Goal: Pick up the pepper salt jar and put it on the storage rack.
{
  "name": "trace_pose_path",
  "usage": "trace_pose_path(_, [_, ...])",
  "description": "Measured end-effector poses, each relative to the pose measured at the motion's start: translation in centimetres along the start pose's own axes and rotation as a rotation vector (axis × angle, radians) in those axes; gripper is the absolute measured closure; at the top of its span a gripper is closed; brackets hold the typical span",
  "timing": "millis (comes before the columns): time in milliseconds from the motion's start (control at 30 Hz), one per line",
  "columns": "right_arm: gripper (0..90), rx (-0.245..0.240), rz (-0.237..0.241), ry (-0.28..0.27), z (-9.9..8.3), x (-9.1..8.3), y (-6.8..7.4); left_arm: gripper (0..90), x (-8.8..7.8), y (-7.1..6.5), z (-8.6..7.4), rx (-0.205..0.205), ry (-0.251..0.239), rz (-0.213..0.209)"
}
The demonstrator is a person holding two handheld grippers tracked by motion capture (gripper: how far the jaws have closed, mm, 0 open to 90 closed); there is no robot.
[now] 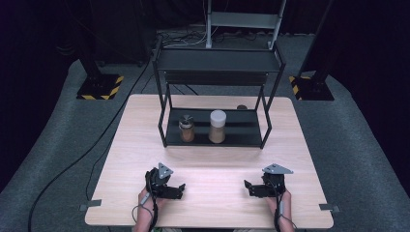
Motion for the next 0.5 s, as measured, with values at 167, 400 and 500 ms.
trace_pose_path(167, [0.0,0.003,-0.029,0.0,0.02,0.03,0.39,0.0,0.0,0.0,0.0,0.0,0.0,0.0])
trace_pose_path(400, [0.2,-0.004,-0.039,0.019,0.28,0.23,0.6,0.0,0.0,0.0,0.0,0.0,0.0,0.0])
trace_pose_path(500, [0.2,-0.01,-0.048,0.026,0.36,0.28,0.79,0.0,0.0,0.0,0.0,0.0,0.0,0.0])
Point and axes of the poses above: each handheld gripper's, and its own axes: x roughly forward along the jaws, z roughly out of its top, y roughly to its left, the point moved 5 cm from there along x, roughly forward along the jaws, and after that the axes turned 1 degree about y, right-handed, at the moved point
